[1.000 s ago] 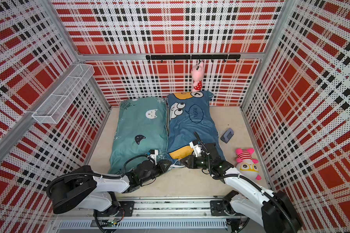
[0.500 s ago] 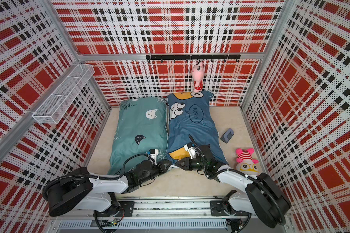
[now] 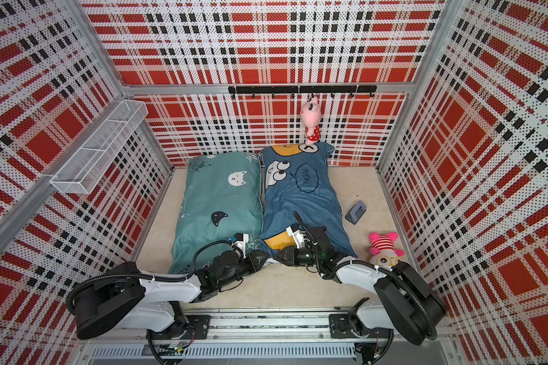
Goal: Zip up pillowcases
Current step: Zip the zipper on the pillowcase.
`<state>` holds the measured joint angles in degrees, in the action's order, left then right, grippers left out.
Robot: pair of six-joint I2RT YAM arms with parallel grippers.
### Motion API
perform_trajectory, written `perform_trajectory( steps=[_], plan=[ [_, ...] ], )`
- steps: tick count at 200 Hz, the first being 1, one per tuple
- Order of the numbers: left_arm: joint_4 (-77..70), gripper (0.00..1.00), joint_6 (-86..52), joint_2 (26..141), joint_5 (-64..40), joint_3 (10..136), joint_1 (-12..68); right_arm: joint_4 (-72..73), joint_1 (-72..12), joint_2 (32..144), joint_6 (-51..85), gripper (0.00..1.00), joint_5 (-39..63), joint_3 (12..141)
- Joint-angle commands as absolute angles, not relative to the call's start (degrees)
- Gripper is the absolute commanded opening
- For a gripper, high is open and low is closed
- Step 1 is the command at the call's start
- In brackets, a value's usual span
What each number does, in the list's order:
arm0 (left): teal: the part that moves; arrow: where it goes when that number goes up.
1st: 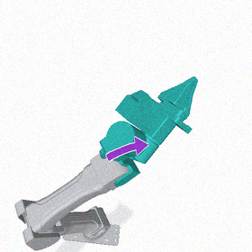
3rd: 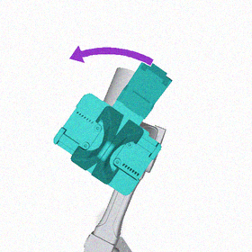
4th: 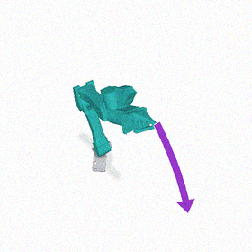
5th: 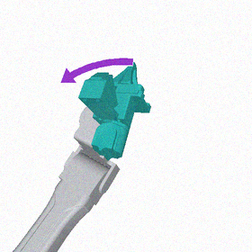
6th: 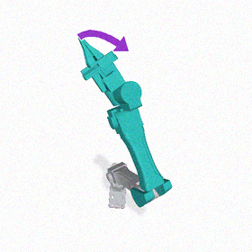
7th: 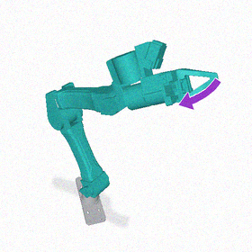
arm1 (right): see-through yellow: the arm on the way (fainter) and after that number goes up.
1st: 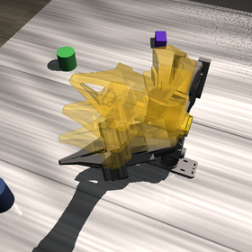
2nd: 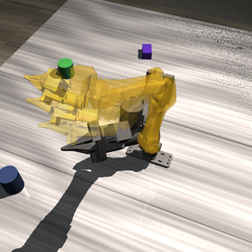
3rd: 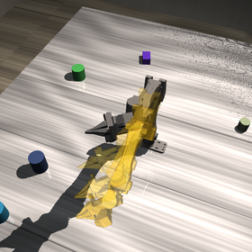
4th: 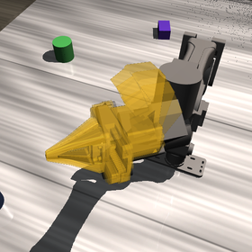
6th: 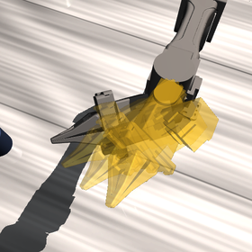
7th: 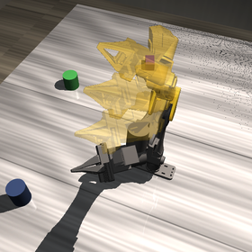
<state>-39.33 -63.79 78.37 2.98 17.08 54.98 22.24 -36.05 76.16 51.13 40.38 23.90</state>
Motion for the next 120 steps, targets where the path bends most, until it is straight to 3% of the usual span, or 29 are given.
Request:
perform_trajectory(
  steps=[1, 120],
  plan=[
    [-39.37, 0.0, -63.12, 77.87, 2.33, 18.52, 54.93, 24.72, -36.98, 77.53, 51.95, 0.22, 40.68, 23.53],
    [-39.38, 0.0, -63.48, 78.48, 2.18, 19.31, 54.91, 27.66, -38.22, 79.72, 53.51, 0.21, 40.18, 22.83]
  ],
)
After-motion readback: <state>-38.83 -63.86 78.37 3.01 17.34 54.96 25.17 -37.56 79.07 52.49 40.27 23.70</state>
